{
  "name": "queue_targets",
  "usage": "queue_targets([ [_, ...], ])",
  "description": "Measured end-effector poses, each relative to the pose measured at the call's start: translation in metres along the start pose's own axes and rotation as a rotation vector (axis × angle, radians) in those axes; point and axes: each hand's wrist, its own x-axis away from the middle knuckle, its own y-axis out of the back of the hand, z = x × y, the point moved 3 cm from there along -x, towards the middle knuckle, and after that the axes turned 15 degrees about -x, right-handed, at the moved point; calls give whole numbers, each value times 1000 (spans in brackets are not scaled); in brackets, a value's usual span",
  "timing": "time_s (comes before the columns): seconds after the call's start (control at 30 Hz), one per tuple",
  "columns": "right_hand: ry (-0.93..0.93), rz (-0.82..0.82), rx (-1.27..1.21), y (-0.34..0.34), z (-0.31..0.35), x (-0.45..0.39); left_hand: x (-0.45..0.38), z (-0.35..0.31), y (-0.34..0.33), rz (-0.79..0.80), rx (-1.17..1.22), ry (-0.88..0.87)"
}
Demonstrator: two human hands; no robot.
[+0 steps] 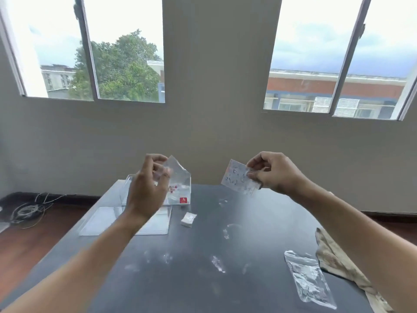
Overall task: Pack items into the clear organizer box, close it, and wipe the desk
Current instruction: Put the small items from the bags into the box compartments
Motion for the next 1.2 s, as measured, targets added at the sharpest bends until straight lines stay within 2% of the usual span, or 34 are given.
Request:
queue_targets([
  [0.13, -7, 39, -61, -42, 18, -20, -49, 68, 23, -74, -34, 176],
  [0.23, 9, 43, -120, -83, 25, -36, -65, 104, 25, -78, -85, 229],
  [0.33, -23, 44, -207, -128, 23, -52, -71, 128, 11, -20, -118, 190],
  [0.47, -227, 92, -484, -182, 12, -67, -60, 146, -2, 11, -102, 127],
  [0.53, -262, 95, -509, -202, 4, -72, -53, 149, -3, 7, -129, 61],
  [0.6, -224, 88, -430, -215, -6, -76, -50, 152, -2, -3, -261, -3],
  [0.73, -31, 131, -28, -230, -19, -78, -50, 164, -6, 98, -407, 19],
  [0.9, 93, 158, 7, -235, -17, -77, -48, 159, -13, 169, -485, 26],
  [0.97, 143, 167, 97, -237, -13, -78, -47, 155, -15, 229, -538, 56],
  [1.1, 264, 302, 490, -247, -12, -74, -44, 150, -18, 297, -631, 79],
  [1.2, 268, 391, 602, -253, -14, -71, -43, 149, -15, 259, -600, 79],
])
